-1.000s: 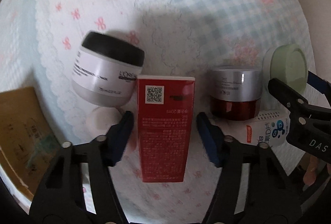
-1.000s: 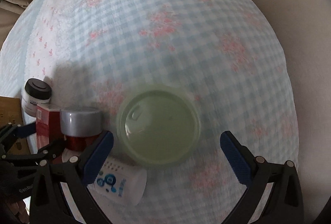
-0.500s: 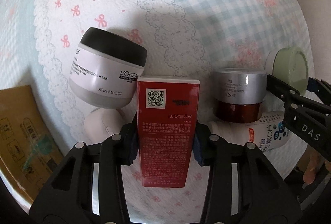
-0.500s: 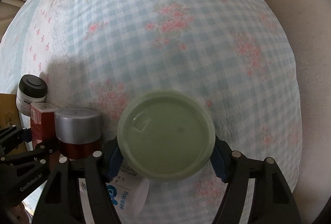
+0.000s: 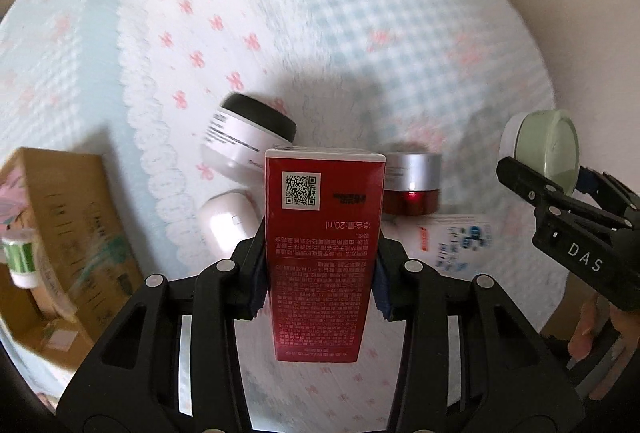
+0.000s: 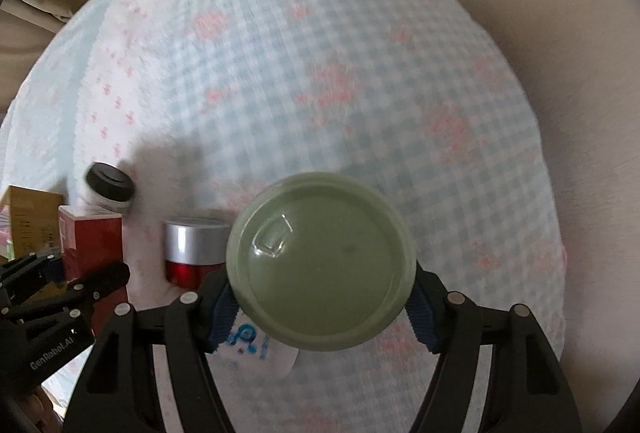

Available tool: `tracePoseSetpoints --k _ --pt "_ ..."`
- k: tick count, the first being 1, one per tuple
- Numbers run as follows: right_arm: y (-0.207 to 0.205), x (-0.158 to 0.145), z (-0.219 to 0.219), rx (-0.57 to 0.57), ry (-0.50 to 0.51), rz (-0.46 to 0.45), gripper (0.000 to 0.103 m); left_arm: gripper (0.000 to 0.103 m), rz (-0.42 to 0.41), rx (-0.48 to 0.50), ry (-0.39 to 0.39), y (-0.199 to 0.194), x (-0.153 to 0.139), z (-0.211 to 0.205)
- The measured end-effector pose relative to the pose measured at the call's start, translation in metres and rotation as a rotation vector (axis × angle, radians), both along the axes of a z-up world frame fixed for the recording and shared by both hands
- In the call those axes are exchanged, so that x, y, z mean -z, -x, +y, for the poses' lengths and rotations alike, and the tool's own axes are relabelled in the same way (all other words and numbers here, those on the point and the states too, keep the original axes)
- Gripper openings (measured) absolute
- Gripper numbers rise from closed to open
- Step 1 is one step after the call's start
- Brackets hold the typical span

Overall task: Organize rigid objects
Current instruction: 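Carry red box with left gripper while right gripper carries pale green jar into box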

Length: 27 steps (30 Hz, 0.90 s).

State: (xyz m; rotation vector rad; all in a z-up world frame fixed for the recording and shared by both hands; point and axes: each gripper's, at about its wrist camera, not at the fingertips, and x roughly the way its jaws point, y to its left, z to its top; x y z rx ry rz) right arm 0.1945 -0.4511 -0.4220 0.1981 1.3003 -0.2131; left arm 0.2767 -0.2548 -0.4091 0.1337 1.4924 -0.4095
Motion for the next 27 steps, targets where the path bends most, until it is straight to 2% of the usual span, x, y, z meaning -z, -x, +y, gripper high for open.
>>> tracePoseSetpoints --k 10,16,19,23,27 --pt "0.022 -0.096 0.030 -0.069 0.006 -0.135 0.066 0.038 -0.156 -0.098 0.083 0.029 -0.114 0.041" --pt "0.030 -0.152 0.081 -0.209 0.007 -0.209 0.066 0.038 -0.250 -0.208 0.128 0.051 -0.170 0.083" --pt "0.034 -0.175 0.113 -0.291 -0.002 -0.244 0.066 0.038 -0.297 -0.276 0.134 0.061 -0.201 0.117" --pt "0.038 -0.199 0.161 -0.390 -0.029 -0.283 0.066 0.038 -0.345 -0.344 0.124 0.075 -0.225 0.165" --pt "0.041 -0.210 0.206 -0.453 -0.041 -0.308 0.066 0.038 -0.363 -0.395 0.112 0.085 -0.234 0.216"
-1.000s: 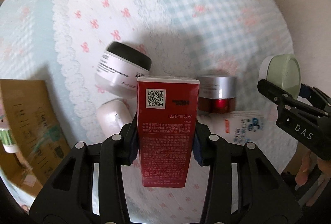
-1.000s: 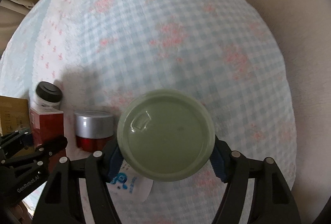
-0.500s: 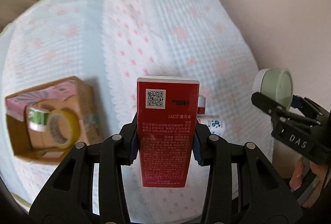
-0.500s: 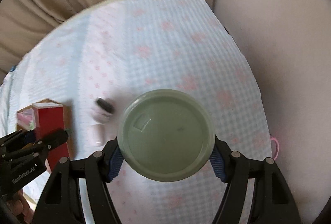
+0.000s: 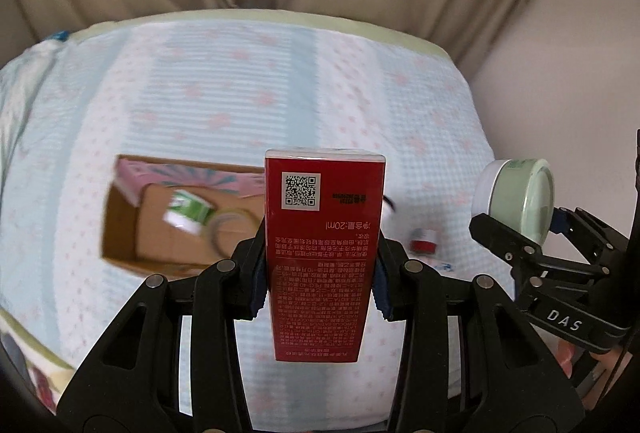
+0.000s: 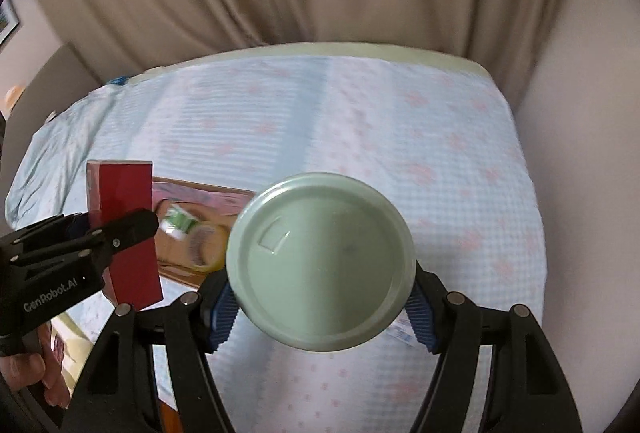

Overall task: Organize rigid objects
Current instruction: 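Carry red box with left gripper while right gripper carries pale green jar into box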

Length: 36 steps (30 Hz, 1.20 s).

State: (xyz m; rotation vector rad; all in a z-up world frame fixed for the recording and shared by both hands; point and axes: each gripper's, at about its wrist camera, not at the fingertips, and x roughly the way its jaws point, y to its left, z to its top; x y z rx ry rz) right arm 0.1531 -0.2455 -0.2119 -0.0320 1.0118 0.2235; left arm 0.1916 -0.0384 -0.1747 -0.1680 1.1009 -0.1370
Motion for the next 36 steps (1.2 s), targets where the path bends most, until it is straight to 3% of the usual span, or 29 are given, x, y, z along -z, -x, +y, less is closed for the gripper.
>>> tracePoseSetpoints --k 7,17,27,36 --pt "0.001 -0.004 0.074 -0.049 -0.019 -0.008 0.066 0.038 0.014 -0.051 0.008 0.004 0.000 0.091" --pt "-0.008 0.027 0.164 0.073 -0.040 0.068 0.066 0.038 0.087 0.053 0.030 -0.032 0.037 0.202" --pt "-0.027 0.087 0.216 0.232 -0.044 0.174 0.066 0.038 0.203 0.159 0.049 -0.080 0.113 0.254" --pt "-0.051 0.152 0.228 0.243 0.004 0.259 0.066 0.038 0.304 0.186 0.057 -0.104 0.177 0.250"
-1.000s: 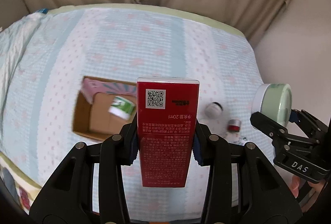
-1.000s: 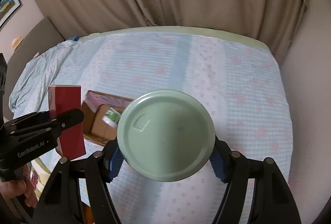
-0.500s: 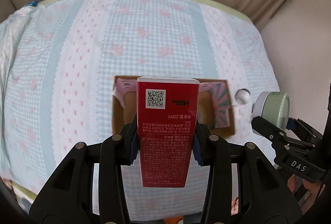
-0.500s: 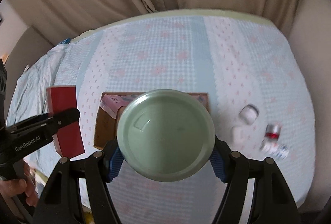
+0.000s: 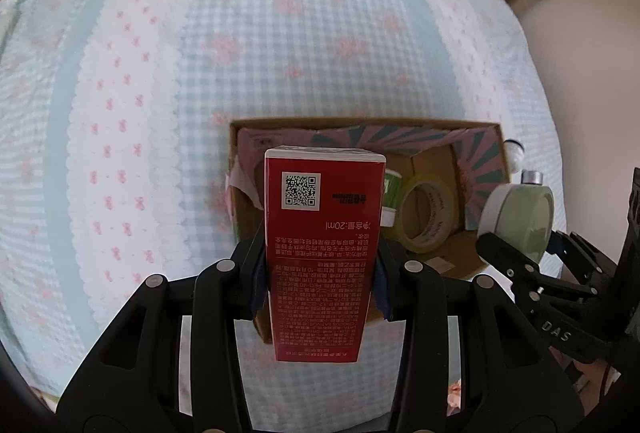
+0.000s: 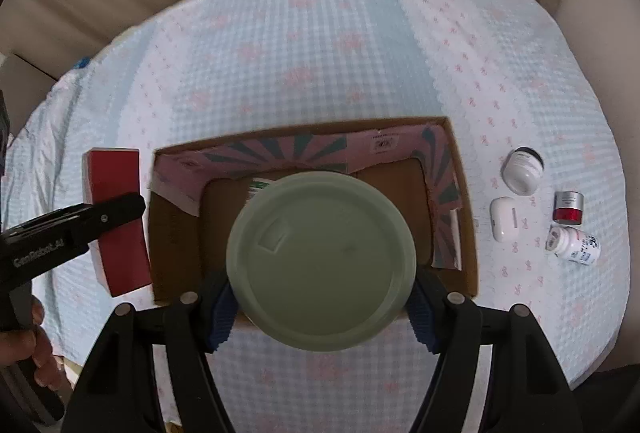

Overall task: Organize rigid objects
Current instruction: 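Carry red box with left gripper while right gripper carries pale green jar into box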

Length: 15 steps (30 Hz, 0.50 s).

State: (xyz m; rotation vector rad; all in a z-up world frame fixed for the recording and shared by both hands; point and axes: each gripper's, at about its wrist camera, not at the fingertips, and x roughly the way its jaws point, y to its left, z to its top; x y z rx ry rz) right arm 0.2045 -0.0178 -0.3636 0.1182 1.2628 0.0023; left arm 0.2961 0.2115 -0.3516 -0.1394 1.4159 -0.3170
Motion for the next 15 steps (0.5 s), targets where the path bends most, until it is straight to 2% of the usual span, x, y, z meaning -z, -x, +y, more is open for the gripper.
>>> tracePoseSetpoints --k 8,15 --pt "-0.013 0.048 -0.012 0.026 -0.002 0.075 0.066 0.038 0.086 0.069 -0.037 -0.014 0.050 -0.026" --pt "-0.022 0.062 -0.009 -0.011 0.017 0.092 0.067 0.038 0.090 0.114 -0.070 -0.023 0.064 -0.035"
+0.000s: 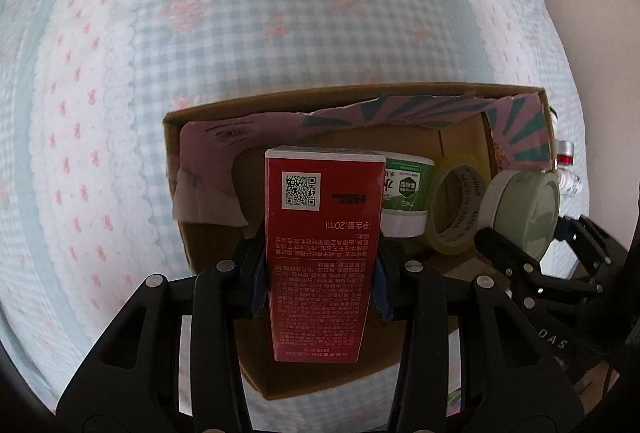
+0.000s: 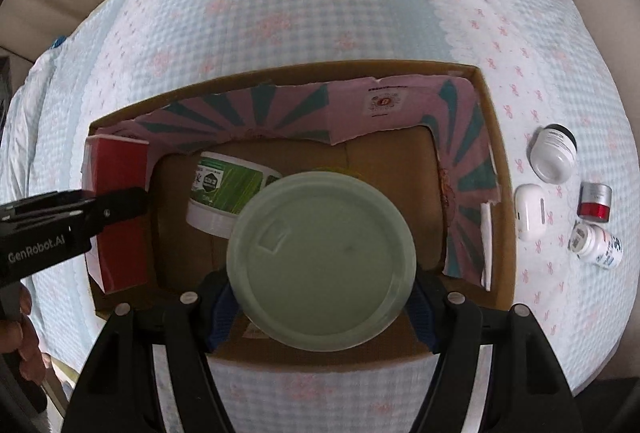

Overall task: Organize rigid objects
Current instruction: 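Carry red box with left gripper while right gripper carries pale green jar into box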

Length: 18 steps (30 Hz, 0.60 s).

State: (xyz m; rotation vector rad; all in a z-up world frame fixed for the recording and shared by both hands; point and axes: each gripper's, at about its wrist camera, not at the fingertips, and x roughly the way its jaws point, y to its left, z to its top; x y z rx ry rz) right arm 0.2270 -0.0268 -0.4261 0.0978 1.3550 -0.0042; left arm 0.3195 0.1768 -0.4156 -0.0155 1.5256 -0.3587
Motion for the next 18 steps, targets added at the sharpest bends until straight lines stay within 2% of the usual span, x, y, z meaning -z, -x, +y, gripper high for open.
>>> tracePoseSetpoints --k 4,5,6,7,8,10,18 --pt "-0.001 0.006 0.001 0.002 -0.004 0.007 0.067 0.041 -0.021 0.005 -0.032 -0.001 -0.001 -0.004" --pt "0.000 0.008 0.001 0.002 -0.007 0.010 0.068 0.064 -0.015 -0.007 -0.027 -0.001 -0.002 -0.003" --pt "0.002 0.007 0.000 0.003 -0.012 -0.007 0.076 0.103 -0.018 -0.017 -0.008 0.000 -0.004 -0.001" --pt "0.006 0.004 -0.001 0.005 -0.015 -0.039 0.097 0.103 -0.023 -0.028 0.060 0.001 -0.010 0.001" --pt "0.009 0.000 -0.001 0.004 -0.015 -0.070 0.103 0.103 -0.023 -0.034 0.081 0.001 -0.014 0.002" --pt "0.016 -0.008 -0.002 -0.005 -0.019 -0.112 0.103 0.103 -0.041 -0.032 0.048 0.004 -0.018 0.000" --pt "0.035 -0.017 -0.006 -0.020 -0.014 -0.106 0.103 0.103 -0.059 -0.061 0.034 0.014 -0.026 0.013"
